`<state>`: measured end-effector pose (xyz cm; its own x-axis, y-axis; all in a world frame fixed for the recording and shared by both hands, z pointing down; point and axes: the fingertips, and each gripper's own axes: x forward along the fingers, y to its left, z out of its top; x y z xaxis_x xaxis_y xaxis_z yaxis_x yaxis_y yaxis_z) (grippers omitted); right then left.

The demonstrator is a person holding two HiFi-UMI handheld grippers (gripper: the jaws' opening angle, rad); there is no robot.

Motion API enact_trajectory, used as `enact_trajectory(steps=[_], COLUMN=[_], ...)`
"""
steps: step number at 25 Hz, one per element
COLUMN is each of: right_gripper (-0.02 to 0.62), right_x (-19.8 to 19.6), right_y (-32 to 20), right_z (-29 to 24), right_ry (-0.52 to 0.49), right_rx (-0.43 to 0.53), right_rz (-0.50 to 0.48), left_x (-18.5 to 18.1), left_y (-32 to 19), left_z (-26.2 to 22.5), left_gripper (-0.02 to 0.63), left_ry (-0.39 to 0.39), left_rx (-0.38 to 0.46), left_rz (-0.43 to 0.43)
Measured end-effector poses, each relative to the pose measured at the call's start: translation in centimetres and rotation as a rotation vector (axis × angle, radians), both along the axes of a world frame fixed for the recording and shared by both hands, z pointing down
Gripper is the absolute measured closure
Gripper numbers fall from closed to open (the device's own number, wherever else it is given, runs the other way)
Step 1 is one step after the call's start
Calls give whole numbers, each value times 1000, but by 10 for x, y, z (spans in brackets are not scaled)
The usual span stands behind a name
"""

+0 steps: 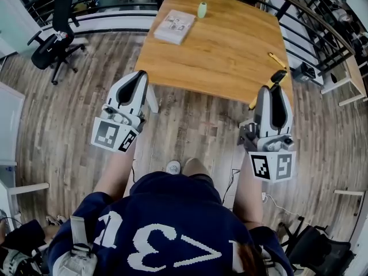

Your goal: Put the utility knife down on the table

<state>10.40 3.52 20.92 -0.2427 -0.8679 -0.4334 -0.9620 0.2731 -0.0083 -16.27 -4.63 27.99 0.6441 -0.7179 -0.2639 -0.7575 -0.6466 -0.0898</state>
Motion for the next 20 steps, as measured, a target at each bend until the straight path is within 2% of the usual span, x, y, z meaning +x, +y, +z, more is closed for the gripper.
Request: enact_trajectory(steps=[9, 16, 20], right_gripper=[469, 468, 469], right_x=[15, 45, 68], right_y=[-59, -136, -179], right_z=[11, 4, -10], right_ry=[-17, -2, 6], right_rx=[-10, -2, 14], right_rz=[-48, -97, -130], left_x=[7, 40, 64], left_y=[-47, -111, -147], left_z=[14, 2, -5], left_gripper=[581, 581, 581], left_ry=[0, -5, -46], left_rx=[-26, -1, 16], left_rz=[-43, -82, -118])
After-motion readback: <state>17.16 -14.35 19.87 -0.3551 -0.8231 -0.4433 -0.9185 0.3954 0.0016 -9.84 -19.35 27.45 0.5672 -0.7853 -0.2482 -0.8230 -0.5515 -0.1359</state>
